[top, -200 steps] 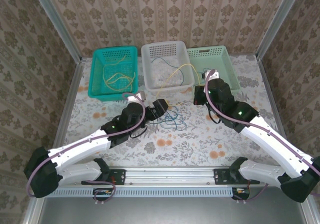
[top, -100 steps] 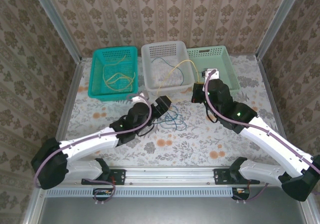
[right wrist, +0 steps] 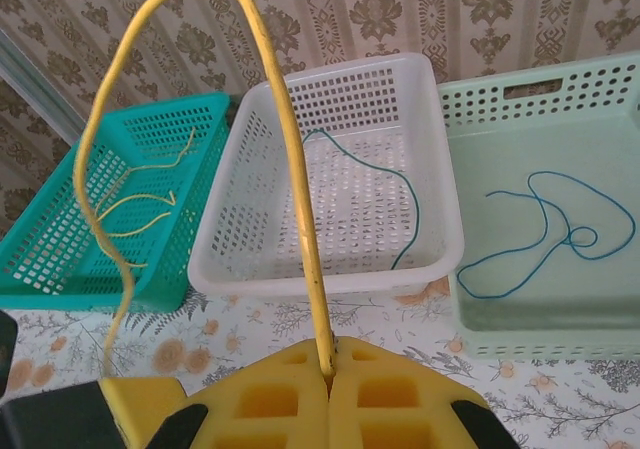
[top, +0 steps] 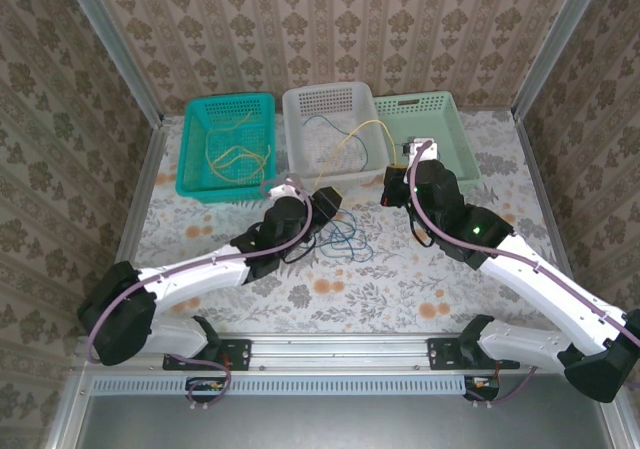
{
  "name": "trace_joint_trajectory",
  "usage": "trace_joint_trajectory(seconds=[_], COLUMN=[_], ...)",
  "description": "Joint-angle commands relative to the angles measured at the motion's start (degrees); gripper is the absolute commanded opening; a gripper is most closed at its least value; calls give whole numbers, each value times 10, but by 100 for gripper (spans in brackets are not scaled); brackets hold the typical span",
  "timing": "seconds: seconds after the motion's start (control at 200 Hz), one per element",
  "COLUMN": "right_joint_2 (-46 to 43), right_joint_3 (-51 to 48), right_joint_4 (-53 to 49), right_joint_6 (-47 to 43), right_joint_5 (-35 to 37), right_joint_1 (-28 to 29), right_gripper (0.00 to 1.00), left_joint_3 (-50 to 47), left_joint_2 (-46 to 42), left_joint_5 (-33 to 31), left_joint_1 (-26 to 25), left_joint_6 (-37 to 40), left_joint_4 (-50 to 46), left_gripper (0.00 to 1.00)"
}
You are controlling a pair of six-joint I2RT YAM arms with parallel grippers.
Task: Untangle the cables
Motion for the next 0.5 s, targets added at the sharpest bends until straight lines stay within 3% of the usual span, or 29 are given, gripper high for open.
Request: trace_joint_trajectory(seconds=[0.0, 0.145, 0.3, 0.405, 0.495], right_joint_2=[-12, -12, -12, -15, -17], right_joint_3=[-6, -4, -3, -1, 0], right_joint_4=[1, 1, -1, -10, -21], right_joint_6=[9, 9, 6, -3, -21], right_joint_5=[22, 20, 18, 24, 25], right_joint_1=[4, 5, 5, 5, 5], right_gripper=[0, 0, 0, 0, 0], left_joint_3=[8, 6, 2, -3, 2], left_joint_2=[6, 10, 5, -18, -46], left_joint_5=[11, 21, 23, 23, 25], left_joint_1=[8, 15, 23, 32, 43], left_joint_6=[2, -2, 17, 37, 80], left_joint_4=[10, 8, 8, -25, -84], left_gripper=[30, 25, 10, 0, 0])
